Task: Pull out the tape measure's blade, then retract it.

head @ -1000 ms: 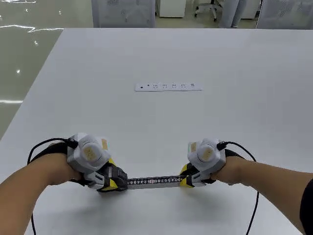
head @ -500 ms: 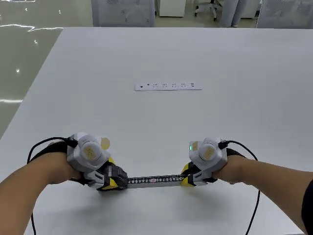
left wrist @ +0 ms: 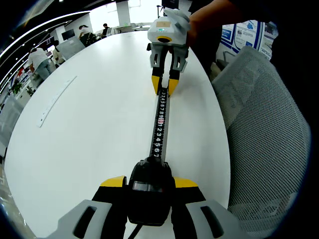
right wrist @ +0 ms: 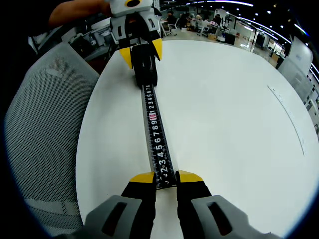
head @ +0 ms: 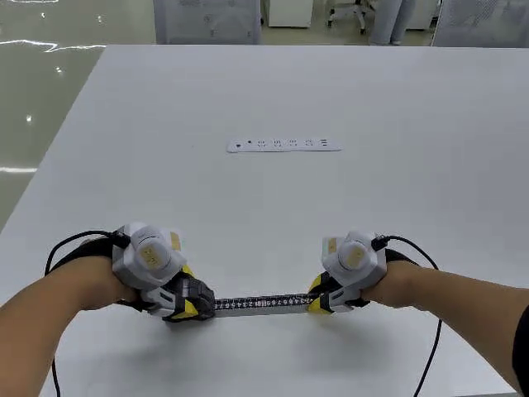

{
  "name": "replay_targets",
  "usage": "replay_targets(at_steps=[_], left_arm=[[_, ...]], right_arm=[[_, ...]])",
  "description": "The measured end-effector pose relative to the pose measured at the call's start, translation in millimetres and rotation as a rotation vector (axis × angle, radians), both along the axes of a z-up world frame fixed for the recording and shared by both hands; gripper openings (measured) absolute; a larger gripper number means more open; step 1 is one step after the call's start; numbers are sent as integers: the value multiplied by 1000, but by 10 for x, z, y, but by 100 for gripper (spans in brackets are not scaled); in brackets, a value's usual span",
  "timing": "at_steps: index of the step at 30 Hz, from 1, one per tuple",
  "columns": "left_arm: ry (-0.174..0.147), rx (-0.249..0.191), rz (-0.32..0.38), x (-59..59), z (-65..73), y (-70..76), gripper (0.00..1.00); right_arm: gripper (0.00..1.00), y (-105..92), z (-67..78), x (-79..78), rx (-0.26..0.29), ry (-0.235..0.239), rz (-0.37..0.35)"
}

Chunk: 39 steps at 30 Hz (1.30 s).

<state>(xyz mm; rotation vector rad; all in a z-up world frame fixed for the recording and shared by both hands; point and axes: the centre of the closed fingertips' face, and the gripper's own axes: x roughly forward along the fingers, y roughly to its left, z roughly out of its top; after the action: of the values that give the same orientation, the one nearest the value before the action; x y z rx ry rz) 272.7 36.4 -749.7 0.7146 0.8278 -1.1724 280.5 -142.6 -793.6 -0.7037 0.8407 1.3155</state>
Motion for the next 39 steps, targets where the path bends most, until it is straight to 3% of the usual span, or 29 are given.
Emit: replay_targets(at_steps=[39], left_arm=[[0, 0, -13, -7, 0, -3, 29]], right_arm=[[11, -151, 19, -5, -11, 6, -16]])
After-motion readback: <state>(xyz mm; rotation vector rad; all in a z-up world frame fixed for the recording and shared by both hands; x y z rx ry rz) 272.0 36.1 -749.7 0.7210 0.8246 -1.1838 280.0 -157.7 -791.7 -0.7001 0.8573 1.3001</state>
